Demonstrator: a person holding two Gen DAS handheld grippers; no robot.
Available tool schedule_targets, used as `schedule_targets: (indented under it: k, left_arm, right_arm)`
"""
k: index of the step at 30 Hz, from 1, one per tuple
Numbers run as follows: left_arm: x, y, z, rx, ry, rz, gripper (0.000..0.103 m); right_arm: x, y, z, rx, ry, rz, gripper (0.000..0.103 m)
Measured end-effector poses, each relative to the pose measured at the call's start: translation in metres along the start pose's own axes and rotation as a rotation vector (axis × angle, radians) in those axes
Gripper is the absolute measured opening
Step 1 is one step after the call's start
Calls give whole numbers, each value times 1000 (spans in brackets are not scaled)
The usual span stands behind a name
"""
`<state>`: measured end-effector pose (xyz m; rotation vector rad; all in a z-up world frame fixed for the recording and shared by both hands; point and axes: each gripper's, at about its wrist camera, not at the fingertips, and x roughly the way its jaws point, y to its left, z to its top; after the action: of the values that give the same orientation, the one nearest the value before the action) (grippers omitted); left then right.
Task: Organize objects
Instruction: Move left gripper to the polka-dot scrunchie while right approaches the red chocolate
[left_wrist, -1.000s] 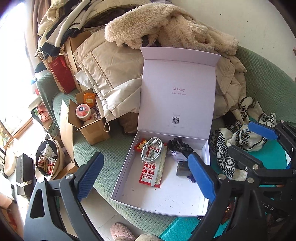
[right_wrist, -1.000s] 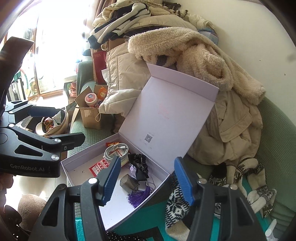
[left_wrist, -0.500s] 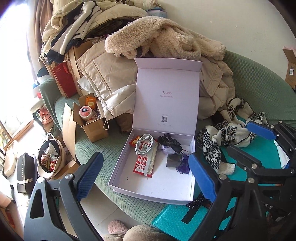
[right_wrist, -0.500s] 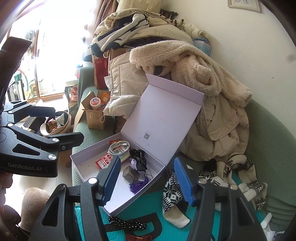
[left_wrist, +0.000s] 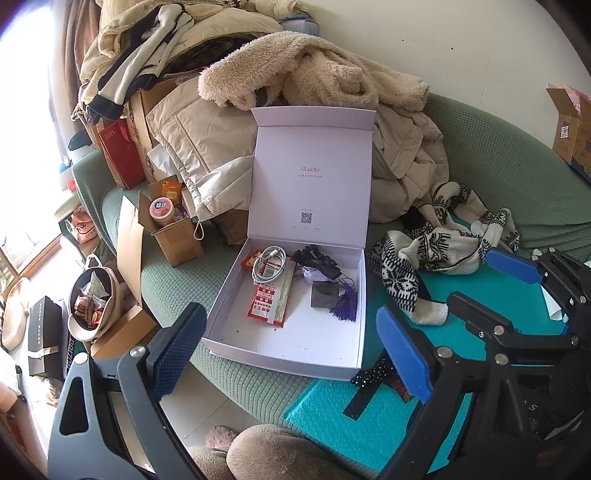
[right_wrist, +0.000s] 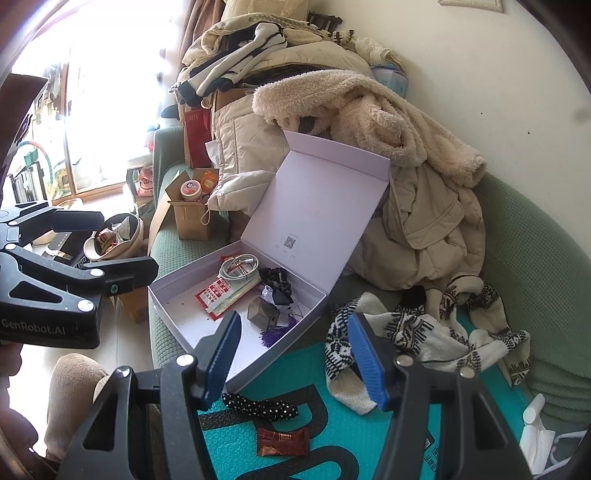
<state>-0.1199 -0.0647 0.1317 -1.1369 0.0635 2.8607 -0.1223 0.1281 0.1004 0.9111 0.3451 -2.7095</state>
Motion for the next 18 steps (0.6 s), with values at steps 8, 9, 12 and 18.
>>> schedule_targets:
  k: [8,9,12,18]
  left_arm:
    - [7,-17,-27,4,42,-27,93]
    - [10,-19,-30,6,50,-32,93]
    - [19,-23,-42,8,72,-48,93]
    - [38,-35,-64,14,110,-89,93]
  right_arm:
    - [2,-5,-27,34,41,2,61]
    - [3,-6,-31,37,47,1,61]
    - [6,-8,-42,49,65,-5,61]
    - [15,-14,-68,90,112,-11,61]
